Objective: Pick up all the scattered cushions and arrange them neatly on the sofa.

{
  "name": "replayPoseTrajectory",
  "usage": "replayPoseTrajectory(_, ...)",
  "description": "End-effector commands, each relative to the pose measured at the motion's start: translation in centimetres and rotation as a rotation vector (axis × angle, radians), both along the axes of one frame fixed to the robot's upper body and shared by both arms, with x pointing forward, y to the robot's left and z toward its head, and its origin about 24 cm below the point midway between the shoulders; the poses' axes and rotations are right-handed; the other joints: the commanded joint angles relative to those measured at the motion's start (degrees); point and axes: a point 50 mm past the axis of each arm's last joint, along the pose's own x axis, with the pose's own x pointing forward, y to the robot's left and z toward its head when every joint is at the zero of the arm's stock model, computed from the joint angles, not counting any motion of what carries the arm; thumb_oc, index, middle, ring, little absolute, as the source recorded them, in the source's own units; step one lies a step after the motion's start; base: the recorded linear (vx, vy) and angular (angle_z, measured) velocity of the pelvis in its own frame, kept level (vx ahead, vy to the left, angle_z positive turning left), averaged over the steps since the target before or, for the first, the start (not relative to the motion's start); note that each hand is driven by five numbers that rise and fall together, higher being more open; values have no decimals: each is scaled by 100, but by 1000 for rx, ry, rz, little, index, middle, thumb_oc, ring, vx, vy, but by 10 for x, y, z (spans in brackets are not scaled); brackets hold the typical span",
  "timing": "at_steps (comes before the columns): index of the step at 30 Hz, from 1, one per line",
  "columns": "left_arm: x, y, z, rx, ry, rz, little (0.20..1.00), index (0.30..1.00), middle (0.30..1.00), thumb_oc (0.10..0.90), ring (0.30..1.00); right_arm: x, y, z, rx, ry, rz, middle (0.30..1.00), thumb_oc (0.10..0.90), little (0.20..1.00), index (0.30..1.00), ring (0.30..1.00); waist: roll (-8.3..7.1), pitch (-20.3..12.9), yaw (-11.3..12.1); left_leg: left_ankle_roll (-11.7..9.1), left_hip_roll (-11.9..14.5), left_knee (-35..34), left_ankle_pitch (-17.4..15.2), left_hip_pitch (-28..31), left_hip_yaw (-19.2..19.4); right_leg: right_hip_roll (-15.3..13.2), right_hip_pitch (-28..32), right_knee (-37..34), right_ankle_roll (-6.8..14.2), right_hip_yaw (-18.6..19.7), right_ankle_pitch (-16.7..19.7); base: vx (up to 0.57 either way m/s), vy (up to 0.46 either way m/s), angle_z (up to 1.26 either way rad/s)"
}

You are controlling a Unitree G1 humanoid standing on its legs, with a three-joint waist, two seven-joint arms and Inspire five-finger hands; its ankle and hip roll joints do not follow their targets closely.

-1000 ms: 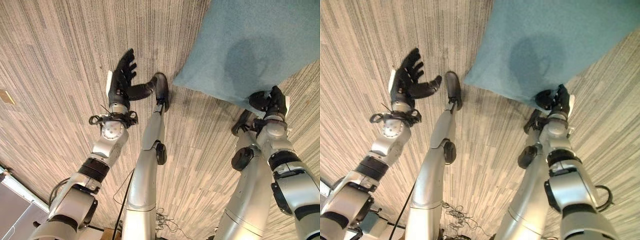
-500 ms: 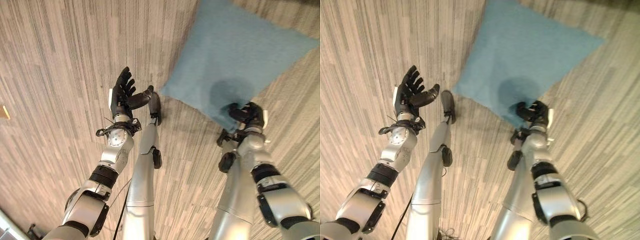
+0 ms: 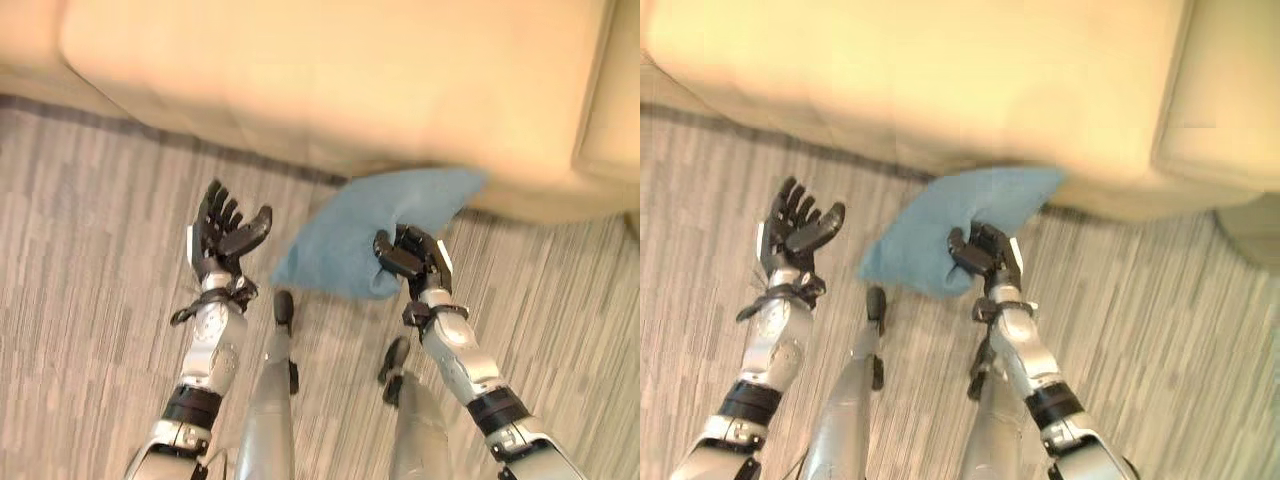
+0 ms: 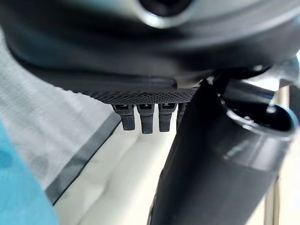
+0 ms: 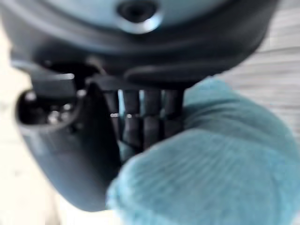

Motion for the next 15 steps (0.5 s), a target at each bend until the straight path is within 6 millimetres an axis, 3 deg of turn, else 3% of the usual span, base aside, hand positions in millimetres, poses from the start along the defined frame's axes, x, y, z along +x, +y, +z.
replayPoseTrajectory(1, -11, 41, 1, 85, -9, 209, 900, 900, 900, 800, 900, -11, 25, 90, 96, -473, 180, 300, 400, 300, 300, 300, -115, -1082, 212, -350, 44, -143, -876, 789, -87, 220, 1117, -1174, -167, -272, 189, 89, -8, 8)
replayPoseTrajectory(5, -34, 75, -29, 22, 129, 351, 900, 900, 900, 800, 900, -20, 28, 112, 138, -547, 235, 300, 400, 300, 300, 300, -138, -1401, 295, -343, 104, -502, -728, 1377, -83, 291, 1710, -1461, -153, -449, 288, 118, -6, 9)
replayPoseTrajectory(6, -40, 80, -43, -9, 198, 372, 900, 900, 900, 800, 900, -23, 32, 118, 144, -564, 263, 300, 400, 300, 300, 300, -152, -1481, 307, -356, 131, -594, -726, 1536, -71, 314, 1863, -1512, -149, -475, 266, 94, -8, 10)
replayPoseTrajectory(7, -40, 80, -43, -10, 198, 372, 900, 900, 900, 800, 900, -23, 32, 118, 144, -564, 264, 300, 400, 300, 300, 300, -150, -1470, 305, -358, 132, -606, -722, 1557, -72, 317, 1883, -1520, -149, -477, 268, 133, 6, 12)
replayPoseTrajectory(8, -58, 81, -90, -170, 391, 413, 900, 900, 900, 800, 900, -28, 39, 126, 181, -575, 308, 300, 400, 300, 300, 300, -180, -1636, 323, -369, 170, -766, -703, 1801, -48, 356, 2101, -1574, -137, -522, 252, 90, 7, 11)
replayPoseTrajectory(9, -58, 81, -91, -171, 390, 412, 900, 900, 900, 800, 900, -28, 39, 126, 181, -574, 308, 300, 400, 300, 300, 300, -178, -1627, 323, -370, 172, -776, -699, 1816, -48, 359, 2114, -1580, -137, -524, 253, 115, 9, 12)
replayPoseTrajectory(12, -76, 69, -118, -253, 488, 389, 900, 900, 900, 800, 900, -37, 43, 141, 228, -615, 371, 300, 400, 300, 300, 300, -295, -1871, 348, -400, 228, -931, -700, 2090, -22, 461, 2408, -1691, -122, -607, 239, 85, -4, 13)
replayPoseTrajectory(15, -75, 64, -119, -290, 463, 364, 900, 900, 900, 800, 900, -43, 48, 146, 273, -624, 454, 300, 400, 300, 300, 300, -369, -2029, 385, -421, 267, -979, -693, 2198, -15, 533, 2595, -1859, -122, -668, 260, 64, -21, 3)
